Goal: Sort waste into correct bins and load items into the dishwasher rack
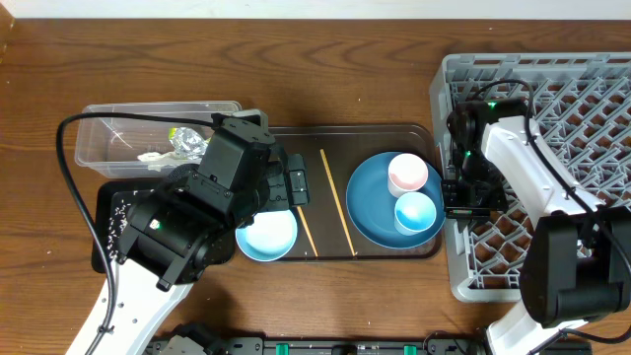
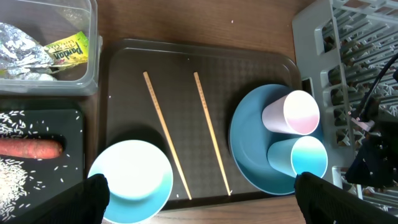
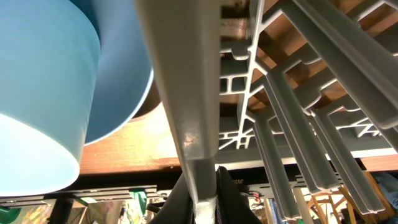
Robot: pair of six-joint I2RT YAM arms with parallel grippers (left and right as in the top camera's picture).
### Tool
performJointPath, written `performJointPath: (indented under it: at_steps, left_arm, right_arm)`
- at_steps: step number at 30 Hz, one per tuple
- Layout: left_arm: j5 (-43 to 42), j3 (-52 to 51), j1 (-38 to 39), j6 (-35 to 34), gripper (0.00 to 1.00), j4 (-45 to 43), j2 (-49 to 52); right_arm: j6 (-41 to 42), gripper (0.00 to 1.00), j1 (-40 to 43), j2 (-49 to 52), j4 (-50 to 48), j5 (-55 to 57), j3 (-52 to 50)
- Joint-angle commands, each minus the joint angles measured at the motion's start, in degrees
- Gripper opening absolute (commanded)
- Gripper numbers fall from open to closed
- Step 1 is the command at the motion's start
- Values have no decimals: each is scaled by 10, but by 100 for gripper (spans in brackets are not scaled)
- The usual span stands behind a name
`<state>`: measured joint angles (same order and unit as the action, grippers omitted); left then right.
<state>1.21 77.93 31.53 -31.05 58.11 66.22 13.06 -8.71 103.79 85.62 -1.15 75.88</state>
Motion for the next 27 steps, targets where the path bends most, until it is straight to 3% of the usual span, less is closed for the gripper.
performJointPath:
  at_steps: [1,16,27]
  left_arm:
    - [-2,3,-3,6,98,1,0]
    - [-2,3,-3,6,98,1,0]
    - [-2,3,-3,6,98,1,0]
  right_arm:
    - [47,1,-7,-19,19,-32,1]
    - [51,2,-7,-22,40,-31,1]
    - [50,22,-7,-22,40,-21,1]
